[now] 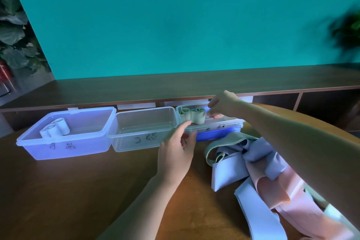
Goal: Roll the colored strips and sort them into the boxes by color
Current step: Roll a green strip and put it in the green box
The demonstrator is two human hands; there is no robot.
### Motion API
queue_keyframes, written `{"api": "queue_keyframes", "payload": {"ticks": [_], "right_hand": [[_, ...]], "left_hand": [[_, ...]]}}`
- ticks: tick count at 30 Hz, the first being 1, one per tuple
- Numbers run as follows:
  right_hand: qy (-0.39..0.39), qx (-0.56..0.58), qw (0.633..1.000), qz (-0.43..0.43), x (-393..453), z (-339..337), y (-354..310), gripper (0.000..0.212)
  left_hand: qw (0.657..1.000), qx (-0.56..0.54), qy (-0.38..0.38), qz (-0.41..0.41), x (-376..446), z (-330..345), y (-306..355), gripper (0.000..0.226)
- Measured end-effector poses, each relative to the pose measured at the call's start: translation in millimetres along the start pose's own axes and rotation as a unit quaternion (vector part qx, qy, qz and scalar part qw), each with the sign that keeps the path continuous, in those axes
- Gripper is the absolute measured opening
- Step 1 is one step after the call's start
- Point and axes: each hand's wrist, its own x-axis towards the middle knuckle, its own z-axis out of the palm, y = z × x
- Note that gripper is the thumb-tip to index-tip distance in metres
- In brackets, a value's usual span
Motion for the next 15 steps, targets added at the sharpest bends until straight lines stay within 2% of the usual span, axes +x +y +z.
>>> {"api": "queue_keyframes", "payload": {"ticks": [3,6,9,12,15], "right_hand": [[0.018,0.024,1.000,-0.005,-21,-15,-3,0.024],[0.032,0.049,0.998,-0.040,-50,-26,-3,0.013],[0.030,0.047,0.995,-0.084,-85,-33,1,0.008],[0.020,0.001,0.993,-0.115,-115,-33,8,0.010],[0.010,-0.107,0.983,-0.148,-135,-24,11,0.017]], "left_hand": [[0.999,-0.038,-0.003,0.022,-8,0,17,0.040],[0.997,-0.060,-0.044,0.021,-18,0,29,0.039],[0.996,-0.056,-0.070,-0.008,-25,4,36,0.024],[0.989,-0.096,-0.086,-0.077,-29,4,37,0.012],[0.988,-0.069,-0.094,-0.103,-32,0,31,0.011]]}}
